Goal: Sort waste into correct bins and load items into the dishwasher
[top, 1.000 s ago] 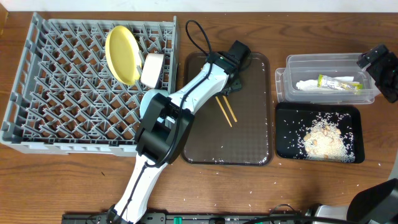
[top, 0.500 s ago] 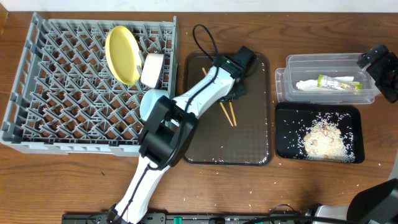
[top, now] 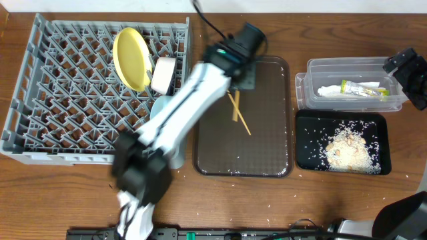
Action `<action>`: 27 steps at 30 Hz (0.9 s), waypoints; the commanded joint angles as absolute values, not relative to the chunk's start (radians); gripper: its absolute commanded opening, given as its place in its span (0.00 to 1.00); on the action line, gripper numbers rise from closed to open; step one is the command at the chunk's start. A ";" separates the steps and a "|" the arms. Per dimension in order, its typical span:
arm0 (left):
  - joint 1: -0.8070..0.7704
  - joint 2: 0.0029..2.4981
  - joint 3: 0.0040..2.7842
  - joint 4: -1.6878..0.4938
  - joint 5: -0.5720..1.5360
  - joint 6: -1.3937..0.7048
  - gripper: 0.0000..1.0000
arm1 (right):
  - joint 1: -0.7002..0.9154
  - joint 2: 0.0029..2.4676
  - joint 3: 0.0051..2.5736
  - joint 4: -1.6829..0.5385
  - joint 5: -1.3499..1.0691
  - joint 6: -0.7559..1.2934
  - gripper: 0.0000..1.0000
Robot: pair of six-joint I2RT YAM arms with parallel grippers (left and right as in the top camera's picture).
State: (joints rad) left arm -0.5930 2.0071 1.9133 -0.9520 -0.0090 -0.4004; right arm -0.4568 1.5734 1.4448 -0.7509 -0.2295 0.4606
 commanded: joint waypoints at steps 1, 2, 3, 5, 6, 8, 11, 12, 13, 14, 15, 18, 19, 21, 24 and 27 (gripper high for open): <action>-0.542 1.848 1.922 -1.061 -0.182 -0.204 0.07 | -0.457 1.575 1.452 -0.752 -0.229 0.467 0.99; -0.530 1.826 1.922 -1.097 -0.227 -0.187 0.07 | -0.457 1.575 1.452 -0.752 -0.229 0.467 0.99; -0.513 1.801 1.922 -1.148 -0.289 -0.163 0.07 | -0.457 1.575 1.452 -0.752 -0.229 0.467 0.99; -0.480 1.779 1.922 -1.223 -0.369 -0.153 0.08 | -0.457 1.575 1.452 -0.752 -0.229 0.467 0.99; -0.458 1.776 1.922 -1.258 -0.395 -0.153 0.08 | -0.457 1.575 1.452 -0.752 -0.229 0.467 0.99; -0.411 1.780 1.915 -1.305 -0.409 -0.149 0.07 | -0.457 1.575 1.452 -0.752 -0.229 0.467 0.99; -0.335 1.789 1.864 -1.319 -0.408 -0.130 0.08 | -0.457 1.575 1.452 -0.752 -0.229 0.467 0.99; -0.309 1.793 1.840 -1.316 -0.409 -0.123 0.07 | -0.457 1.575 1.452 -0.752 -0.229 0.467 0.99; -0.288 1.796 1.819 -1.311 -0.409 -0.117 0.07 | -0.457 1.575 1.452 -0.752 -0.229 0.467 0.99; -0.264 1.798 1.791 -1.299 -0.409 -0.104 0.08 | -0.457 1.575 1.452 -0.752 -0.229 0.467 0.99; -0.239 1.799 1.760 -1.281 -0.409 -0.092 0.08 | -0.457 1.575 1.452 -0.752 -0.229 0.467 0.99; -0.170 1.799 1.659 -1.206 -0.408 -0.059 0.07 | -0.457 1.575 1.452 -0.752 -0.229 0.467 0.99; -0.150 1.799 1.627 -1.182 -0.407 -0.059 0.08 | -0.457 1.575 1.452 -0.752 -0.229 0.467 0.99; -0.117 1.799 1.575 -1.141 -0.390 -0.059 0.08 | -0.457 1.575 1.452 -0.752 -0.229 0.467 0.99; -0.088 1.799 1.532 -1.112 -0.320 -0.060 0.17 | -0.457 1.575 1.452 -0.752 -0.229 0.467 0.99; -0.084 1.799 1.532 -1.111 -0.288 -0.060 0.39 | -0.457 1.575 1.452 -0.752 -0.229 0.467 0.99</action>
